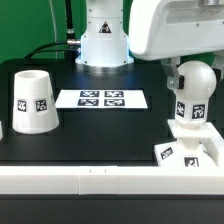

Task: Assemble lamp

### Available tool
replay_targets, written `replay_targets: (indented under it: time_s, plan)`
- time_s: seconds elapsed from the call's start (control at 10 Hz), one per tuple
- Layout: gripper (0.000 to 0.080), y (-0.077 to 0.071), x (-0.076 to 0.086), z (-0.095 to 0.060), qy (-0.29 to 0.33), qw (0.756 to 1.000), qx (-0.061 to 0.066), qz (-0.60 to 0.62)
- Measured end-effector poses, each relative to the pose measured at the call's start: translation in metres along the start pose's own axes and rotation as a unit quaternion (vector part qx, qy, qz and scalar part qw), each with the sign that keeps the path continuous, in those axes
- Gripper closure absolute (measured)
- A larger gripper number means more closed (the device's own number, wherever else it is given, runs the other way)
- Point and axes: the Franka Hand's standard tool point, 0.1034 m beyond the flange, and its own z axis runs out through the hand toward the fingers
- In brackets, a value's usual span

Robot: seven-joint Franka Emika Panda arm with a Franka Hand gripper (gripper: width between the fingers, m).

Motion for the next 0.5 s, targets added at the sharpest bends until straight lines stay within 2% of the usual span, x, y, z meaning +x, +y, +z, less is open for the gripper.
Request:
replay_targets:
  time_s: [0.3, 0.5]
  plan:
    - [0.0223, 0.0002, 0.0001, -0.0002, 0.0, 0.988, 0.003, 0.154]
    - [0.0223, 0.0025, -0.0008, 0.0002, -0.002, 0.964, 0.015, 0.267]
